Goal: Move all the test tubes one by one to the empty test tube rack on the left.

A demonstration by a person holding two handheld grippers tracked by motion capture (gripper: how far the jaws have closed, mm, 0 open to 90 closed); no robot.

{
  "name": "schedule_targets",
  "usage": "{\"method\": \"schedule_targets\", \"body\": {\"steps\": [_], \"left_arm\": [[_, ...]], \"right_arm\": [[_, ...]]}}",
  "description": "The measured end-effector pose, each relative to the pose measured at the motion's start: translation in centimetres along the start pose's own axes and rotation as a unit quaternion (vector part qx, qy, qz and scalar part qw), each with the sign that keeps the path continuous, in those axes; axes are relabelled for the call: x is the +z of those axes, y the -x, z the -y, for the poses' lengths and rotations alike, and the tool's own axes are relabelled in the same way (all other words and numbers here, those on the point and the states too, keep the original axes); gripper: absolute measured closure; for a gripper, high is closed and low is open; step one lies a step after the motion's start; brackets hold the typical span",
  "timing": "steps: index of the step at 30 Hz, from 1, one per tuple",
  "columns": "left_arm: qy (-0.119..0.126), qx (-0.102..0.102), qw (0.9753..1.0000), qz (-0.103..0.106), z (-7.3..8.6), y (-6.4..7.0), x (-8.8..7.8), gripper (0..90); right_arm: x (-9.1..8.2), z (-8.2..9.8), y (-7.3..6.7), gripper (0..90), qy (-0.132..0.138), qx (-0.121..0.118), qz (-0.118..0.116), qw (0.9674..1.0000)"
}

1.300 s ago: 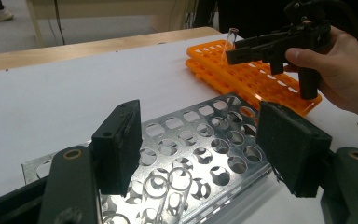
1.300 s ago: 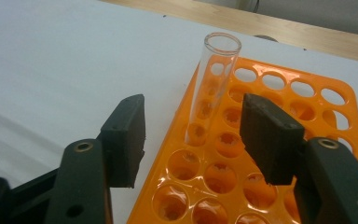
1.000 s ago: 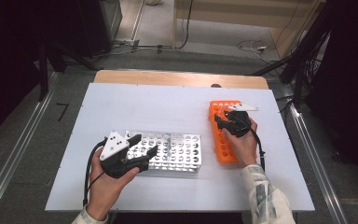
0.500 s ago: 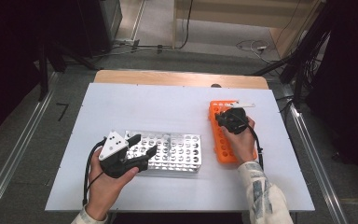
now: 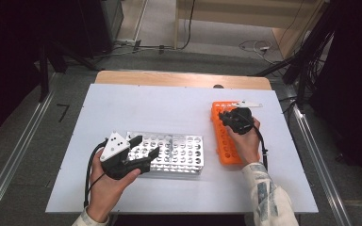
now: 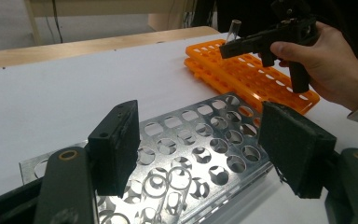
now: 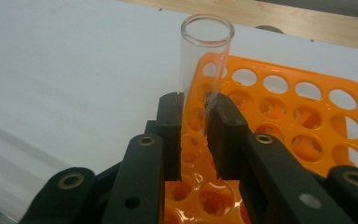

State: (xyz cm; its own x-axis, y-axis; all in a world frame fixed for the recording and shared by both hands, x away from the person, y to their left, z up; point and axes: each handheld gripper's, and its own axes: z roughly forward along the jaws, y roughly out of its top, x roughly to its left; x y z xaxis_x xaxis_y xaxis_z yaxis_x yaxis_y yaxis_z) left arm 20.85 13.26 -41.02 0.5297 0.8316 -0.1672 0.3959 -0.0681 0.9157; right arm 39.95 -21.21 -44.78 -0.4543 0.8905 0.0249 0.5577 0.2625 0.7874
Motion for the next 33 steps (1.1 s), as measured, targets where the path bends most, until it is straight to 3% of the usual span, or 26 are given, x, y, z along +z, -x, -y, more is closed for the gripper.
{"method": "schedule_targets", "body": {"steps": [8,22,33], "left_arm": [[0.000,-0.002,1.0000,-0.001,0.0,0.0,-0.1,29.0],[0.000,0.000,1.0000,-0.001,-0.1,0.2,-0.1,29.0],[-0.003,0.003,1.0000,-0.001,-0.1,0.6,0.1,28.6]], "right_arm": [[-1.5,-0.5,0.4,73.4,0.019,0.008,-0.013,0.9997],[-4.9,-0.7,-0.2,73.4,0.035,-0.009,-0.033,0.9988],[-8.5,0.0,-1.7,73.4,0.050,-0.024,-0.077,0.9955]]}}
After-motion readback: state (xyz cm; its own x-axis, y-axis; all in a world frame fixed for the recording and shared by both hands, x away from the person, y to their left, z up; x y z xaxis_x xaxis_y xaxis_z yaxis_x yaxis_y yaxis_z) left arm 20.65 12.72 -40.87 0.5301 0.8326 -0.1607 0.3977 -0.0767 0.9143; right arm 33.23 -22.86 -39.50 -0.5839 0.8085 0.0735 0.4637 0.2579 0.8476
